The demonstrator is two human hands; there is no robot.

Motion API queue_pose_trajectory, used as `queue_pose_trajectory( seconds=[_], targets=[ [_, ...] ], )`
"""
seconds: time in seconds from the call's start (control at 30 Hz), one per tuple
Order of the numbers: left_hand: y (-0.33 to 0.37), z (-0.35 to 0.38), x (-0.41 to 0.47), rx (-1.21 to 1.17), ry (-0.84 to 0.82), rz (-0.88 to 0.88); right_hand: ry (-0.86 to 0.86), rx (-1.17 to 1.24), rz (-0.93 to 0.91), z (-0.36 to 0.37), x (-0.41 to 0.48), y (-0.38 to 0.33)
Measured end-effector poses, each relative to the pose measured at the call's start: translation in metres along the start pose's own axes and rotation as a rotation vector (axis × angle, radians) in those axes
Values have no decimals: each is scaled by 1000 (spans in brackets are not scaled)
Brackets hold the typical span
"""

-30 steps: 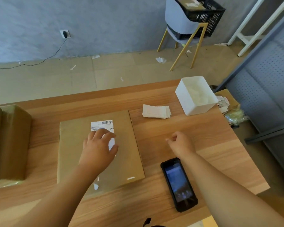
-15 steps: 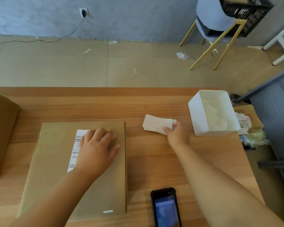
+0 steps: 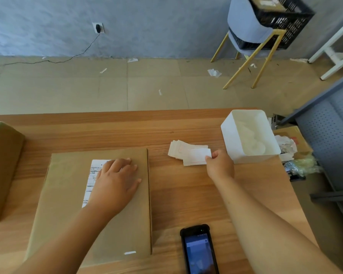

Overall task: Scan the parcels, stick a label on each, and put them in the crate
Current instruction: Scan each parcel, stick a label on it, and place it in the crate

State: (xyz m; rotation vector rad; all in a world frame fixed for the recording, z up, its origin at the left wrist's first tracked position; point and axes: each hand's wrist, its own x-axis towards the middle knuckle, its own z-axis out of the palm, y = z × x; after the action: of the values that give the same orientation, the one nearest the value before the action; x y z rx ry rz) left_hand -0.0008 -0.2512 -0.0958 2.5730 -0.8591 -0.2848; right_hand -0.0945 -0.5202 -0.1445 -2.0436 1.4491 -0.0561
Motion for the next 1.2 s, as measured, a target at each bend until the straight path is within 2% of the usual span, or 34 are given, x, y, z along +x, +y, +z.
queue_pose_trajectory(
  seconds=[0.07, 0.17, 0.27, 0.37, 0.57, 0.67, 1.2],
  targets=[
    [-1, -4, -2, -54, -18, 6, 32, 81, -8, -6, -11, -4],
    [-2, -12, -12, -113, 8, -23, 18, 400, -14, -17, -35, -12],
    [-2, -21, -26, -201, 39, -39, -95, 656, -27, -27, -69, -20],
    [-1, -32, -43, -407, -10, -110, -228, 776, -104, -31, -105, -26],
    [-8, -56, -76, -809, -66, -291, -417, 800, -220, -26, -175, -41],
    [-13, -66, -91, -921, -55, -321, -466, 788, -249, -24, -201, -48],
    [-41, -89, -133, -1069, -72, -226, -468, 765, -266, -22, -256, -61]
  ],
)
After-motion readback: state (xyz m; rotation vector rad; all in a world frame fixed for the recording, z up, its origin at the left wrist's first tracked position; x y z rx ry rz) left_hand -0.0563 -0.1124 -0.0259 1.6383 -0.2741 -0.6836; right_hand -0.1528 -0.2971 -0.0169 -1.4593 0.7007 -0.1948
